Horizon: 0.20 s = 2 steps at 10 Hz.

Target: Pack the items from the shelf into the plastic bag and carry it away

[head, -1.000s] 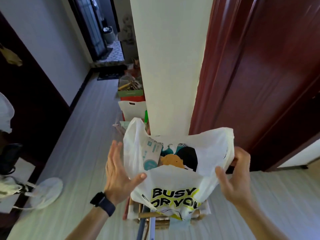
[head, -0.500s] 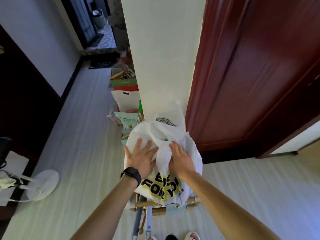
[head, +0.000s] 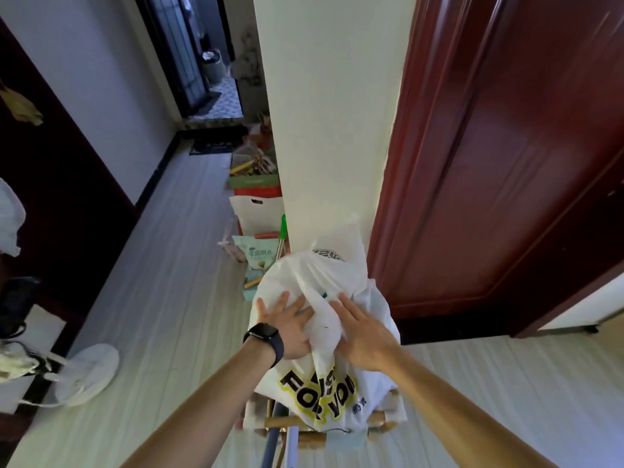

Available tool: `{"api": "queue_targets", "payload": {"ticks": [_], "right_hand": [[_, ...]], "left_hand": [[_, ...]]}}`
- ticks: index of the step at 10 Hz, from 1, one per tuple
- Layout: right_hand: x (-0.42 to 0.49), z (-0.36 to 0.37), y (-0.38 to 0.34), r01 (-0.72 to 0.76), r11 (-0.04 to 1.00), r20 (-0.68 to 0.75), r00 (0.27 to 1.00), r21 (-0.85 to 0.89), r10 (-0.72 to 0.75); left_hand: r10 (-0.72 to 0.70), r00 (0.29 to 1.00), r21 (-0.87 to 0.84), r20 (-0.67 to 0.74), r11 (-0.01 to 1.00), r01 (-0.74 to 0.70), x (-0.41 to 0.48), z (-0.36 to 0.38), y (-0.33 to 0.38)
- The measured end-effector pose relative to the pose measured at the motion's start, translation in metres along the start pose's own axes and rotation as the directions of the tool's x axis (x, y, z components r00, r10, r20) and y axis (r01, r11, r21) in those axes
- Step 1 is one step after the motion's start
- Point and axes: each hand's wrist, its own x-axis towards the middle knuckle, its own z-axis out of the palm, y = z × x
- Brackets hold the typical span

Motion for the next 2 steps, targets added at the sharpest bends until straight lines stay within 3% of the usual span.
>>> {"api": "queue_targets", "payload": {"ticks": [1,2], "right_hand": [[-0.009,-0.038,-0.002,-0.013,0.997,0.055,0.998,0.074,0.009],[-0.023,-0.079,0.003,-0.044,0.986,0.022,0.999,0.16,0.041]], "left_hand": [[0.067,0.995,-0.137,0.073,0.989,-0.057,-0.01,-0.022,-0.002],[0.105,0.994,-0.255,-0.042,0.96,-0.112,-0.017,-0.055,-0.019]]}}
